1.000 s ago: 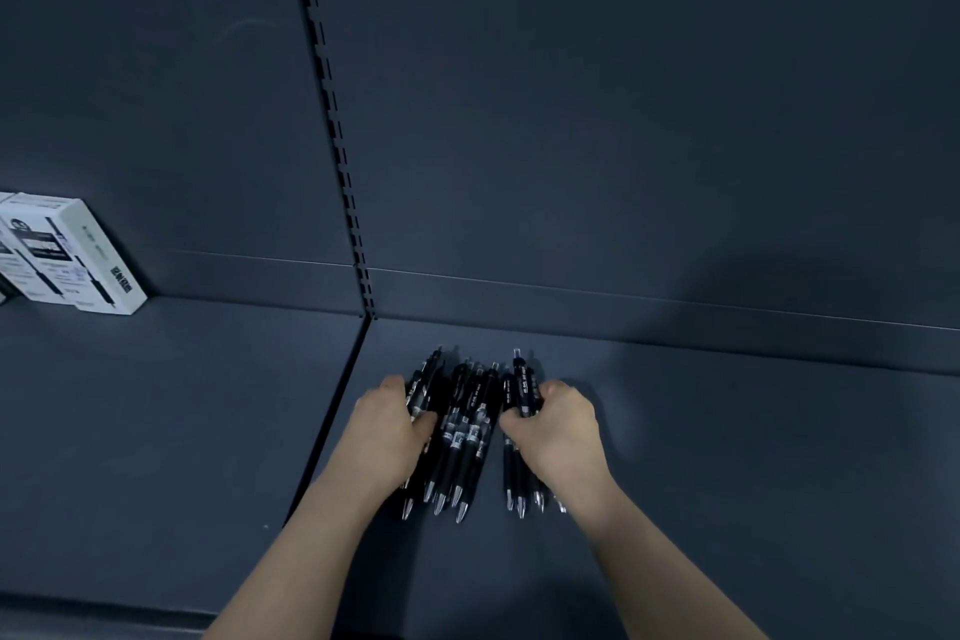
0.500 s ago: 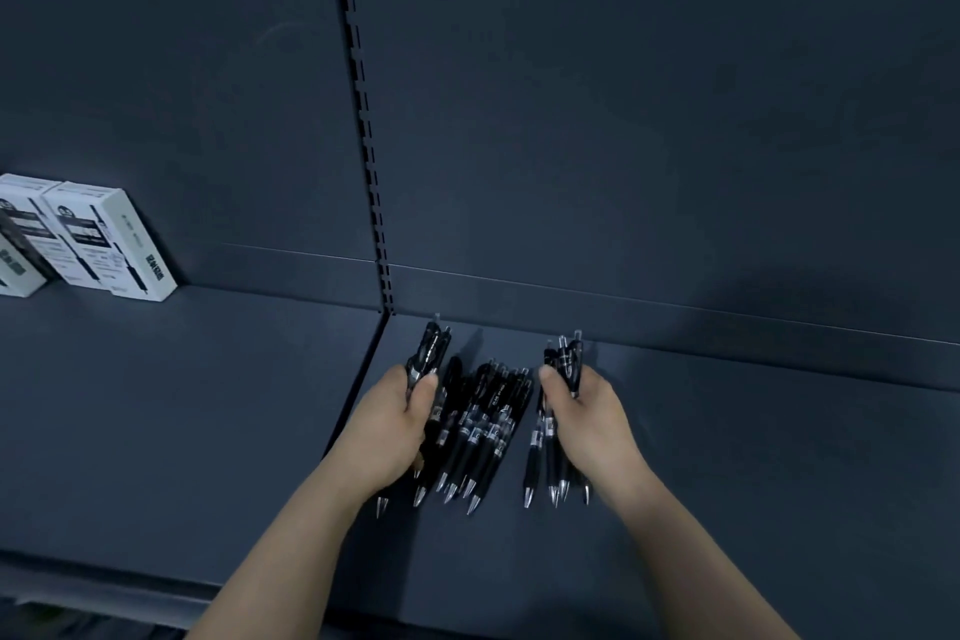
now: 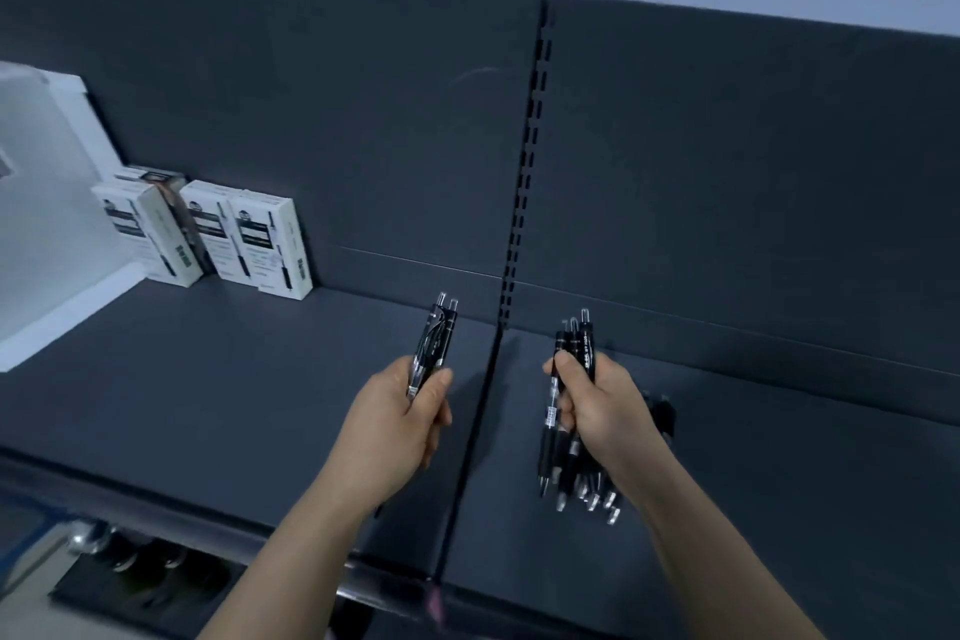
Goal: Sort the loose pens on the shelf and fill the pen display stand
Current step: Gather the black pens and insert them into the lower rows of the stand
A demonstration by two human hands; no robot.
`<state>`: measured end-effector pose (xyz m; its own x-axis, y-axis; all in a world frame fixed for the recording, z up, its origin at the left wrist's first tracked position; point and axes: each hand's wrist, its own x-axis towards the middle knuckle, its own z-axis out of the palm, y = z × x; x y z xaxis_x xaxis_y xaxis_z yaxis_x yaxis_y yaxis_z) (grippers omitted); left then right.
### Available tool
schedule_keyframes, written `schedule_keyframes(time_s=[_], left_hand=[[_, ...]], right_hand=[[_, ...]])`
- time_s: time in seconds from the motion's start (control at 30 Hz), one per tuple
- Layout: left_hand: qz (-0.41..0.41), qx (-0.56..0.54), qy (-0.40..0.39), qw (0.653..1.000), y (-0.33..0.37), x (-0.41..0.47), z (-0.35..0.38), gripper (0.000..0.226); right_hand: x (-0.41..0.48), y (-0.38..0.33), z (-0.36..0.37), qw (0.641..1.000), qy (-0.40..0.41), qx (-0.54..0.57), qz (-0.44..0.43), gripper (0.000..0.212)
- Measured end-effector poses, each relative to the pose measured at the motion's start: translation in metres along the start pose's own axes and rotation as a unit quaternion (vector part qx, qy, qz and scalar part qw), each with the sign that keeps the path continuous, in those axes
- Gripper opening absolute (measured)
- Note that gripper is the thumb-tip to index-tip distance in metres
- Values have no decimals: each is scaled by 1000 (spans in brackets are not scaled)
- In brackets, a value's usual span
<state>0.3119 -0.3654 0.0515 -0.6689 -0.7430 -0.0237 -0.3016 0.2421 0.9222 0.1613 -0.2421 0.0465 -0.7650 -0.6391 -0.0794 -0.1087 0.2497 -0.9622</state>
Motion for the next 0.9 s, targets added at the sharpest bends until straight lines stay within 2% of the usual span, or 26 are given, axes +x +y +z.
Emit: schedule_keyframes(time_s=[0.43,0.67,0.9], left_hand=[[-21,15,102,994,-75,-19,-218,30],[-51,50,157,985,-115,-14,-284,30],[-73,48,205,975,-136,15,-339,29]], right_hand=[[-16,-78,229,991,-104,-33,-78,26],[2,-93,312,976,-158,-101,-113,26],[35,-113,377,963,-205,-103,-139,26]])
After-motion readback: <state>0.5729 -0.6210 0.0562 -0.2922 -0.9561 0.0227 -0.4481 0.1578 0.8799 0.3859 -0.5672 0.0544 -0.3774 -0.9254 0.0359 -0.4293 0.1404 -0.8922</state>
